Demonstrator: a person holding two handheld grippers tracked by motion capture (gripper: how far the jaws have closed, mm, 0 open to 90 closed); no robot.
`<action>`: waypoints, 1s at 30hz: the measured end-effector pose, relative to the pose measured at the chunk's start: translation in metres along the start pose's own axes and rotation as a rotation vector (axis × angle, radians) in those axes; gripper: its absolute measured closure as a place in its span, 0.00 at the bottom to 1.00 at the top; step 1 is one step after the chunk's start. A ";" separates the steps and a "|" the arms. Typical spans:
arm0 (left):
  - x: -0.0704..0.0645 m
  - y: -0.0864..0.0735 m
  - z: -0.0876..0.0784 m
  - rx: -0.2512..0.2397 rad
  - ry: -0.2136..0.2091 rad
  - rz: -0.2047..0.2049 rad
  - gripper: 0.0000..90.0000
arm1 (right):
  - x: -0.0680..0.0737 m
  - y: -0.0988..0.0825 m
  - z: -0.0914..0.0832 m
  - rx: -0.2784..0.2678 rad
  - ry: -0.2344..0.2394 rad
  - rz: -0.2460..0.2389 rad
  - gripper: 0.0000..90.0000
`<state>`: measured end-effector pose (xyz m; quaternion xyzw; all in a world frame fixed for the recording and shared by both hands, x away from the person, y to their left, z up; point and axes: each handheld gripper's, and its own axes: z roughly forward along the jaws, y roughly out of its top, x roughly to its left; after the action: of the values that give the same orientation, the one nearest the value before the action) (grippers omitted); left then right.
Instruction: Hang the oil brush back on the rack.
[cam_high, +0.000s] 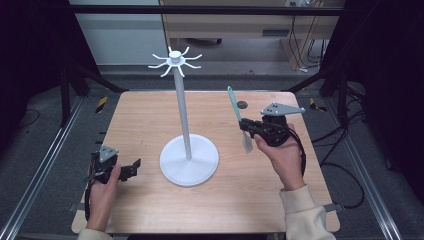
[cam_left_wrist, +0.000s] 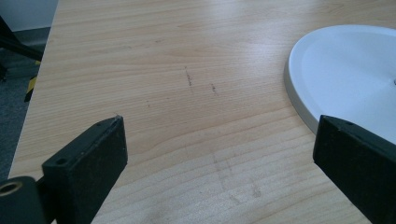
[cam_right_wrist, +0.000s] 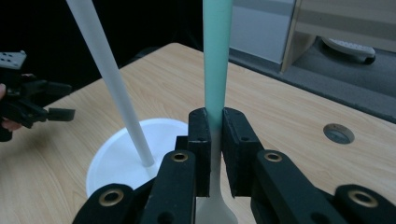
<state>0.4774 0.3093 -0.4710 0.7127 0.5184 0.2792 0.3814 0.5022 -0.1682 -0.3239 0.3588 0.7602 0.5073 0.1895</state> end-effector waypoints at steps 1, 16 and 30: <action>0.000 0.000 0.000 -0.001 0.001 0.001 0.03 | 0.001 0.001 -0.001 -0.014 0.002 -0.002 0.91; 0.001 0.001 -0.003 -0.012 -0.001 -0.014 0.03 | 0.016 0.010 -0.006 -0.108 0.062 -0.021 0.91; 0.002 0.001 -0.003 -0.016 -0.008 -0.013 0.03 | 0.027 0.023 -0.016 -0.175 0.056 -0.043 0.91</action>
<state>0.4761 0.3113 -0.4690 0.7073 0.5191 0.2783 0.3909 0.4819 -0.1537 -0.2938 0.3103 0.7255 0.5776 0.2094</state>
